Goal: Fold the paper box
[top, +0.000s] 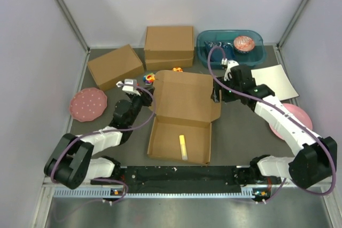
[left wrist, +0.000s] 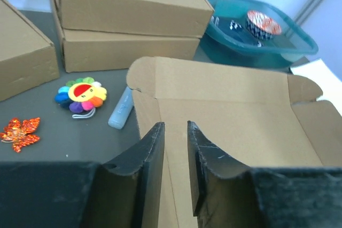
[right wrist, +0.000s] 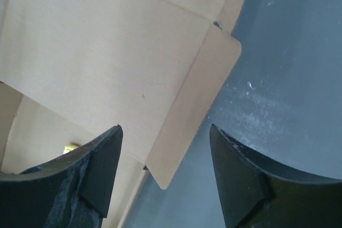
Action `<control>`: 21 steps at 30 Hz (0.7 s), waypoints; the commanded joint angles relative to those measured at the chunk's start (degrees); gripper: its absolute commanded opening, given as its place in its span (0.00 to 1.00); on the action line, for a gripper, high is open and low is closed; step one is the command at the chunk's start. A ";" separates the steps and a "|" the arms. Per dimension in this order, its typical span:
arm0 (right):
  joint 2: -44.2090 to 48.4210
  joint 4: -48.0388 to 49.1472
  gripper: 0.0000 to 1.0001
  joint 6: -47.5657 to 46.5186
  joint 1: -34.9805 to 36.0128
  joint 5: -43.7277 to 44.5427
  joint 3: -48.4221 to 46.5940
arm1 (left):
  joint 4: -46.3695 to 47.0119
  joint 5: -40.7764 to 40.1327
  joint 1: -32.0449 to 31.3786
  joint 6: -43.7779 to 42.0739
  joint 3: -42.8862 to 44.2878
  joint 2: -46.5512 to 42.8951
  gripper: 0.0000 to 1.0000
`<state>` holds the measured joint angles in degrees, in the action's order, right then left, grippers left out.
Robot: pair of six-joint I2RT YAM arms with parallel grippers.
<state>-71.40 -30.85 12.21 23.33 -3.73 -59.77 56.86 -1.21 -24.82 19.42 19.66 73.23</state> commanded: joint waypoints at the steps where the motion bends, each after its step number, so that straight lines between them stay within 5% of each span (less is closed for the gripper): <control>1: 0.74 -2.81 0.73 1.24 -1.62 1.27 -1.14 | -6.26 -9.23 0.12 0.52 3.79 -5.99 0.37; 2: 0.47 -2.72 0.76 1.50 -1.88 1.18 -1.05 | -18.42 -10.46 0.56 1.40 6.33 -6.60 0.52; 5: -0.94 -1.06 0.81 3.17 -2.76 0.04 -0.70 | -41.90 -4.87 4.24 1.67 18.63 -3.81 0.67; 8: -2.69 0.35 0.84 4.67 -3.03 -0.49 -0.96 | -52.61 3.82 7.67 2.11 27.35 2.25 0.71; 21: -9.28 4.13 0.85 6.95 -5.49 -1.72 -2.63 | -64.60 23.27 11.90 0.35 36.59 14.74 0.83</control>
<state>-79.42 -30.35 18.09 18.74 -4.36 -59.77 -2.90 15.42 -13.23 20.95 52.36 86.59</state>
